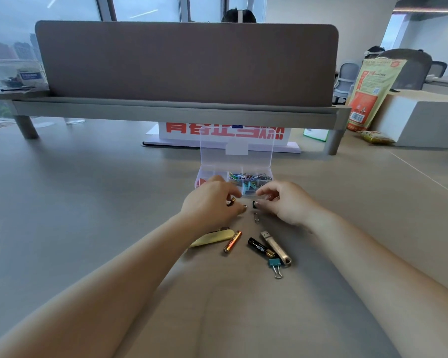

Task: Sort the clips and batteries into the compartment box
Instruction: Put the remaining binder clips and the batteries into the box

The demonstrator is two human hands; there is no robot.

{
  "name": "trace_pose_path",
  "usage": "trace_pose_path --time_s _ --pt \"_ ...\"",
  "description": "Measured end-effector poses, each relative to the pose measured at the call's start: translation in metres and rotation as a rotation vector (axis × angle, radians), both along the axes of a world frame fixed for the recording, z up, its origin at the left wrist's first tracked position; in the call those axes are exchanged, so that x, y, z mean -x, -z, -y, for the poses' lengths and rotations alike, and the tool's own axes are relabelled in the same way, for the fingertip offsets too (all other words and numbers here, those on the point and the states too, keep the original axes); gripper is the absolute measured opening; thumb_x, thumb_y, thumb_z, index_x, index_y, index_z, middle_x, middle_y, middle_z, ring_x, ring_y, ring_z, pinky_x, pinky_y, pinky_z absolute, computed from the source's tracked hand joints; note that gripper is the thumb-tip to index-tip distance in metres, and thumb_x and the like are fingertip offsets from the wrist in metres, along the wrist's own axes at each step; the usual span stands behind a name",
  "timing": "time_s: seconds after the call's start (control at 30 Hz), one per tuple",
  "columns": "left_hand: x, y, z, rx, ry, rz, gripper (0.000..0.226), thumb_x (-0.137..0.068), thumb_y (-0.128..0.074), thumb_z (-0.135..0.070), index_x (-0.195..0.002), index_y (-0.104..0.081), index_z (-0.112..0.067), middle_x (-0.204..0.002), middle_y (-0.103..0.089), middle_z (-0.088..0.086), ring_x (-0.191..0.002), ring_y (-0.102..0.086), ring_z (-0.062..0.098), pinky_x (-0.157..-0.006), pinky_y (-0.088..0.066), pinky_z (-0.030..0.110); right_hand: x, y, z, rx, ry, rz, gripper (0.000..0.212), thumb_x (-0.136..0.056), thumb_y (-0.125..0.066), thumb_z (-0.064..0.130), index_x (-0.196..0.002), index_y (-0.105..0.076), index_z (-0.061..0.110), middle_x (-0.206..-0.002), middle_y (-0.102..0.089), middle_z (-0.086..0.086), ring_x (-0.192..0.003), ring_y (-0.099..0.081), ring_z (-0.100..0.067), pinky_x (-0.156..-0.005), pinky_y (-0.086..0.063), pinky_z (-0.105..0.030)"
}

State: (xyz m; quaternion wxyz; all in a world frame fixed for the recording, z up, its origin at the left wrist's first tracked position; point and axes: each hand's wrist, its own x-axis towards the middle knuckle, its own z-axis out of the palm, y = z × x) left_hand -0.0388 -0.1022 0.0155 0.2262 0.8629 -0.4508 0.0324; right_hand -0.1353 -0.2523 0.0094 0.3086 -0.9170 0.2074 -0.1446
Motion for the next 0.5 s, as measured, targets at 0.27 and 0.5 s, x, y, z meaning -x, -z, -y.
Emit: trace_pose_path --time_s 0.27,0.5 --pt "0.003 0.002 0.0 -0.059 -0.016 0.093 0.029 -0.089 -0.057 -0.044 -0.107 -0.067 -0.025 -0.11 -0.051 -0.004 -0.092 -0.051 0.013 -0.069 -0.046 0.028 -0.004 0.005 -0.006 0.18 -0.027 -0.005 0.01 -0.085 -0.067 0.021 -0.094 -0.065 0.016 -0.095 -0.056 -0.003 -0.085 -0.05 -0.016 -0.072 -0.033 -0.022" --pt "0.004 -0.007 -0.008 0.187 0.051 -0.378 0.022 -0.092 -0.056 -0.034 -0.102 -0.061 -0.015 -0.086 -0.055 0.001 -0.067 -0.046 0.006 -0.062 -0.041 0.02 0.013 -0.001 -0.002 -0.732 0.021 0.353 0.004 -0.09 -0.059 0.009 -0.086 -0.06 0.01 -0.072 -0.053 -0.001 -0.064 -0.049 -0.008 -0.052 -0.047 -0.012"
